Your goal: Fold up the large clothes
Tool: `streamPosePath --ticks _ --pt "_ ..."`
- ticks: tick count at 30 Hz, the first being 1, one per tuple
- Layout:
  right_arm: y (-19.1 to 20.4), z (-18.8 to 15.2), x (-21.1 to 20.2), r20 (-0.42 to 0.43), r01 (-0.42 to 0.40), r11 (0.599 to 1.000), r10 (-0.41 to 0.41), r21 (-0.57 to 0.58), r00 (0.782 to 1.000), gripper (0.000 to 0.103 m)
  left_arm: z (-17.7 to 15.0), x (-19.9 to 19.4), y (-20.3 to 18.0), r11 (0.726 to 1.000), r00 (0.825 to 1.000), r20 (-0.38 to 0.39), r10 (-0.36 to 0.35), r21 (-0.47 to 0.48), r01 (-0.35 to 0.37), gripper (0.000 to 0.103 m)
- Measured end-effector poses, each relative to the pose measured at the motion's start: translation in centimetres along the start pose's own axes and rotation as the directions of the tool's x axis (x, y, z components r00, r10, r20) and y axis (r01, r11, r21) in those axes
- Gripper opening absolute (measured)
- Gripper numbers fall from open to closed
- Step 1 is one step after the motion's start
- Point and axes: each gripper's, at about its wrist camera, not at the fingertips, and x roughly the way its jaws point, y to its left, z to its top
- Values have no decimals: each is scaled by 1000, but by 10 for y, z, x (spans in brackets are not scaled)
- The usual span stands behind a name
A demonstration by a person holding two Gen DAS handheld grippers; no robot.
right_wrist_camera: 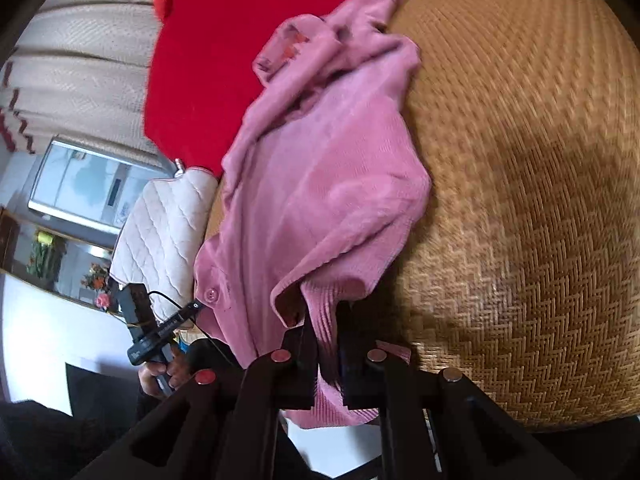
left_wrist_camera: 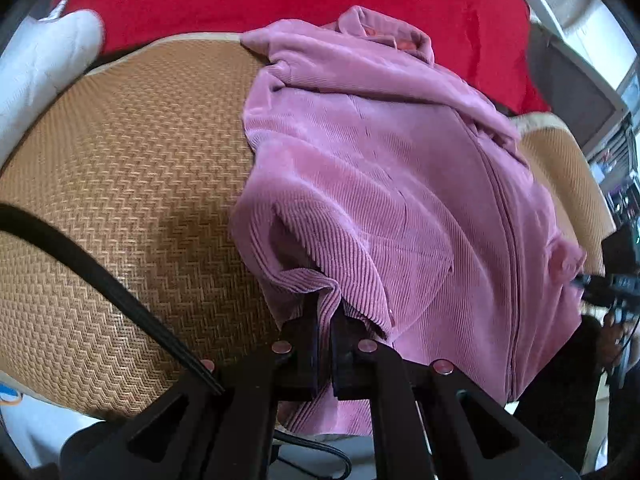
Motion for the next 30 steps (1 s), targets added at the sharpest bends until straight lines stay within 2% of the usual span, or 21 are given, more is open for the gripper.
streamPosePath --ticks 3,5,7,10,12,13,14,15,16,17,18,20,23,25,26,30 --pt "19 12 -11 8 -26 998 27 -59 1000 9 26 -34 -13 994 993 83 -83 81 77 4" --pt "36 30 -17 35 -83 993 86 -89 996 9 52 -56 -15 987 976 158 -148 91 135 4" --pt "50 58 -25 83 -137 984 147 -111 986 9 94 -76 -13 983 944 272 -185 63 175 4" --pt "61 122 -41 227 -202 971 226 -125 947 8 156 -79 10 974 891 419 -173 -60 217 5" --pt "63 159 -43 306 -222 970 241 -98 921 8 196 -56 24 966 875 452 -172 -97 240 14" --pt "59 185 -38 349 -194 977 213 -89 913 11 210 -39 30 971 886 441 -143 -113 213 34" --pt "52 199 -34 354 -173 982 189 -77 916 16 220 -23 37 972 904 421 -68 -176 155 71" --pt "44 214 -22 337 -147 988 157 -56 928 29 229 -4 45 967 922 387 27 -244 74 88" --pt "36 225 -11 329 -80 996 85 -27 940 35 231 11 52 960 934 346 87 -279 14 95" --pt "27 225 -7 355 -6 1000 -3 24 935 56 230 20 61 950 941 312 132 -310 -30 95" --pt "19 216 -8 381 17 997 -43 70 923 68 221 21 70 944 940 308 146 -327 -40 95" --pt "15 190 -12 396 -3 998 -25 70 918 68 200 17 89 930 934 322 157 -367 -30 95" --pt "20 135 -16 351 27 999 -34 26 936 68 158 5 101 909 925 352 139 -416 22 95" --pt "22 104 -12 317 37 999 -43 24 947 68 141 13 90 916 941 335 49 -391 91 94" --pt "22 96 -8 303 43 998 -52 37 952 70 134 14 83 924 942 335 18 -366 113 94" --pt "16 88 20 261 -23 991 -12 134 965 71 130 32 45 953 942 334 -31 -275 129 95"
